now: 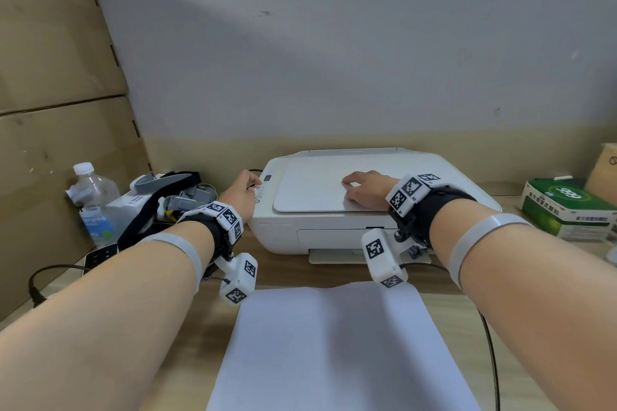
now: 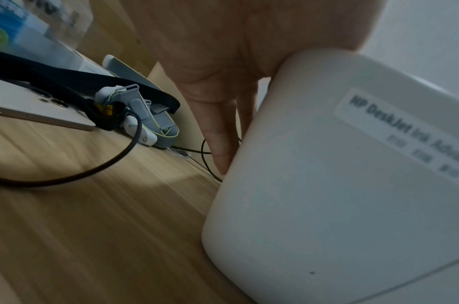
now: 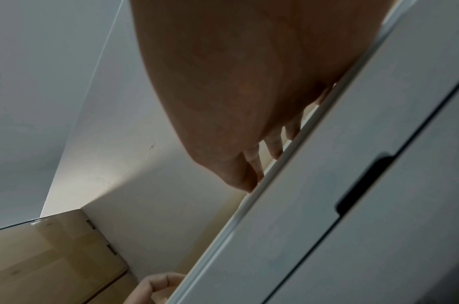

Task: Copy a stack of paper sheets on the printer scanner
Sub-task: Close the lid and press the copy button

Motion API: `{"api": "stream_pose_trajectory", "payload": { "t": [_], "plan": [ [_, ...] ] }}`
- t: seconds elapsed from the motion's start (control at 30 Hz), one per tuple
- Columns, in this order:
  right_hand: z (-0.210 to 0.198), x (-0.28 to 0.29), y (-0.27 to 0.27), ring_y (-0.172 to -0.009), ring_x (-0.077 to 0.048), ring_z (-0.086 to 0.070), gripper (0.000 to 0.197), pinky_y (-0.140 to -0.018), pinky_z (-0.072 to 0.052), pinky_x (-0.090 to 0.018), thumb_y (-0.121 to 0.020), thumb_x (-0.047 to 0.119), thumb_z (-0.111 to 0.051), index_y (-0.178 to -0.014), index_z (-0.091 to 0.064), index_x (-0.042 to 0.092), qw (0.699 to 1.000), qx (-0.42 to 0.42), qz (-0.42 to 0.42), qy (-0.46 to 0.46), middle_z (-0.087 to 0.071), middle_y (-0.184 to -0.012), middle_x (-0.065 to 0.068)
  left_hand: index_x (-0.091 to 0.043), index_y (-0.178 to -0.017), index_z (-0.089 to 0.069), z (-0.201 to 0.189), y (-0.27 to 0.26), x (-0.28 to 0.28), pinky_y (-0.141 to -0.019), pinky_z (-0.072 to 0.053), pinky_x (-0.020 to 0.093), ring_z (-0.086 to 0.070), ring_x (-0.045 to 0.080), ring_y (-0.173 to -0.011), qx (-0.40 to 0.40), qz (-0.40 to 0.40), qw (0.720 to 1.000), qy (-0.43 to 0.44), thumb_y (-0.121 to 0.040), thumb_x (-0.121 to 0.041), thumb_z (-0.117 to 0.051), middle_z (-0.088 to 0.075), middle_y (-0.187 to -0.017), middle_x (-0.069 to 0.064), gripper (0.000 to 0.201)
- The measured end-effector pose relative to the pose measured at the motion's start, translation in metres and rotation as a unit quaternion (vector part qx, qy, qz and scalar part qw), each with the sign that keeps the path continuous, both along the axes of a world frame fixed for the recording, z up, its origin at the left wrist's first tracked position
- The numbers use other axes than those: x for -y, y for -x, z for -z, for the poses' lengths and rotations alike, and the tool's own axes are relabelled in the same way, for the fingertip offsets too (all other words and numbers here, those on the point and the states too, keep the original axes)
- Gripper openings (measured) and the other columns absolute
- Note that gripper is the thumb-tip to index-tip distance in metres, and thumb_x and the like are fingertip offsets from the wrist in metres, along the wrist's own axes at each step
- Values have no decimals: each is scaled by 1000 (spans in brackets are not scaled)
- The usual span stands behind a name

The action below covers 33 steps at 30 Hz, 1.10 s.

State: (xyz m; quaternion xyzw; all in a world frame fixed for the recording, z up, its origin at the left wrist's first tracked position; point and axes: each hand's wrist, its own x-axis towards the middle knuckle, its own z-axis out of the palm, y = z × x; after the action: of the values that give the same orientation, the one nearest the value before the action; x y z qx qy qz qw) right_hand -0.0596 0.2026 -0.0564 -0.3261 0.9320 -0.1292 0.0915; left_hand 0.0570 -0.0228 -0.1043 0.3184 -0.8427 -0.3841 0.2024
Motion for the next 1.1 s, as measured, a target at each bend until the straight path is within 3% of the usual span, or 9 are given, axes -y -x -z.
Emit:
{"api": "stream_pose_trajectory", "payload": {
  "t": [0.07, 0.17, 0.33, 0.5, 0.6, 0.7, 0.87, 1.0, 1.1],
  "plan": [
    [1, 0, 1, -129, -31, -45, 41, -104, -36, -38, -101, 30, -36, -141, -46, 28, 1000, 0, 2, 2, -41, -148, -9, -34, -107, -50, 1, 0, 2, -62, -58, 59, -66, 41, -88, 5, 3, 1000, 2, -102, -21, -28, -61, -100, 11, 26],
    [1, 0, 1, -131, -31, -43, 42, -105, -34, -38, -100, 30, -37, -142, -45, 29, 1000, 0, 5, 0, -40, -149, -9, -37, -115, -52, 4, 2, 4, -70, -57, 59, -66, 43, -91, 9, 8, 1000, 10, -101, -19, -27, -63, -107, 12, 34],
    [2, 1, 1, -131, -31, -43, 42, -102, -34, -37, -101, 30, -36, -141, -46, 28, 1000, -1, 2, 1, -41, -149, -9, -25, -136, -53, 1, 9, 7, -93, -51, 41, -58, 37, -109, 18, 29, 999, 24, -99, -7, -28, -55, -134, 10, 49],
    [1, 0, 0, -132, -31, -42, 43, -103, -33, -36, -101, 30, -36, -143, -43, 30, 1000, 1, 6, 3, -39, -150, -8, -29, -139, -49, -2, 12, 7, -90, -53, 48, -58, 41, -105, 59, 33, 997, 38, -96, -4, -26, -51, -136, 11, 55],
    [0, -1, -2, -129, -32, -44, 41, -101, -35, -37, -100, 27, -38, -140, -48, 23, 1000, -1, 3, 1, -42, -147, -10, -29, -139, -47, -2, 11, 7, -84, -53, 40, -59, 36, -96, 81, 29, 994, 68, -97, -5, -25, -52, -132, 11, 53],
    [1, 0, -2, -127, -34, -45, 40, -101, -36, -38, -100, 26, -37, -138, -50, 19, 1000, -6, 3, -3, -44, -145, -12, -30, -138, -48, -2, 12, 8, -89, -54, 48, -60, 41, -101, 80, 31, 995, 57, -97, -6, -25, -52, -130, 12, 53],
    [3, 1, 0, -128, -33, -45, 39, -101, -35, -39, -101, 26, -36, -136, -51, 20, 1000, -9, 7, 0, -44, -144, -12, -31, -136, -49, -2, 10, 8, -89, -54, 50, -60, 41, -102, 82, 37, 994, 56, -96, -6, -26, -52, -132, 10, 52],
    [5, 2, 2, -133, -31, -40, 42, -106, -32, -38, -101, 32, -35, -143, -44, 30, 1000, -4, 15, 10, -38, -150, -8, -32, -133, -51, 0, 10, 9, -90, -54, 48, -60, 40, -102, 75, 38, 995, 56, -96, -7, -28, -51, -131, 7, 50],
    [5, 2, 2, -134, -31, -40, 44, -106, -32, -37, -101, 32, -35, -144, -42, 31, 1000, -2, 15, 11, -37, -152, -8, -29, -127, -53, 2, 12, 10, -83, -55, 43, -59, 36, -89, 69, 27, 994, 75, -97, -8, -28, -53, -119, 10, 44]
  ]
}}
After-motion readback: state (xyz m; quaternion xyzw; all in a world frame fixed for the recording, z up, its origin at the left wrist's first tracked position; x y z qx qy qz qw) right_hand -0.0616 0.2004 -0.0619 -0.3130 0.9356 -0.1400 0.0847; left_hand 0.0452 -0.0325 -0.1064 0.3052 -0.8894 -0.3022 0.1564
